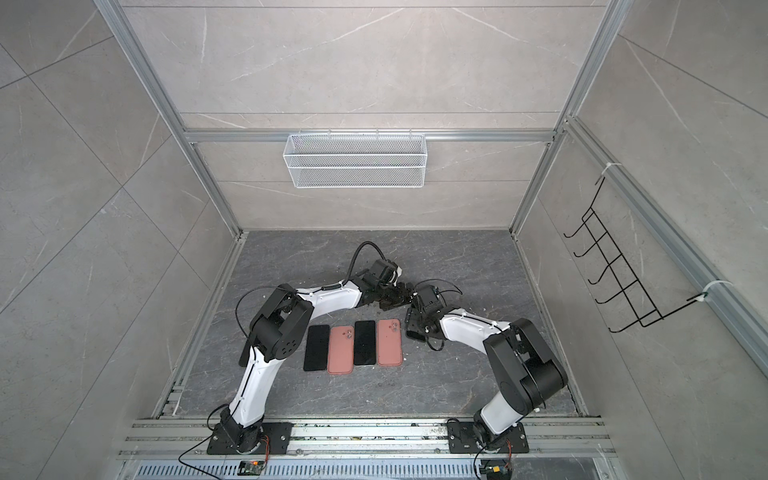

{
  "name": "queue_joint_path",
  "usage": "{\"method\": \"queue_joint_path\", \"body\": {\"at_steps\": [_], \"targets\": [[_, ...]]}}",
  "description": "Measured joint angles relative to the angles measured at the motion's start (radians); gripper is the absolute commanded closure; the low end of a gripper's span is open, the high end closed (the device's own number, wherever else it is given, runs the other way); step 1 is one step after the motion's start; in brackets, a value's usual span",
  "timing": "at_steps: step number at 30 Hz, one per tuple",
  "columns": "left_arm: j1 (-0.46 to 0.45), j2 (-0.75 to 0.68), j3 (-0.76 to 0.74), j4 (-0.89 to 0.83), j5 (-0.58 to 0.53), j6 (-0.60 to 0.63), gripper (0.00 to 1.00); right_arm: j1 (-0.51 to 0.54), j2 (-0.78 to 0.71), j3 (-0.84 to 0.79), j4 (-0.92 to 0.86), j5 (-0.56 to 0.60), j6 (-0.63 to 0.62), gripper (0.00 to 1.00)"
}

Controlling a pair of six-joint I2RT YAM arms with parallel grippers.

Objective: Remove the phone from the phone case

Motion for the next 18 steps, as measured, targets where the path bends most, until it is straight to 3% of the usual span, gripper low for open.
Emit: {"method": "queue_joint_path", "body": {"at_steps": [5,8,18], "targets": [[-0.002,0.015,0.003,0.032,0.030,-0.016,0.20,-0.011,-0.009,-0.026,0.070,-0.068,-0.019,0.53],[-0.002,0.025,0.006,0.046,0.043,-0.024,0.27,-0.017,-0.009,-0.034,0.100,-0.104,-0.026,0.53],[-0.002,0.029,0.001,0.037,0.047,-0.033,0.69,-0.035,-0.010,-0.045,0.138,-0.163,-0.031,0.54]]}}
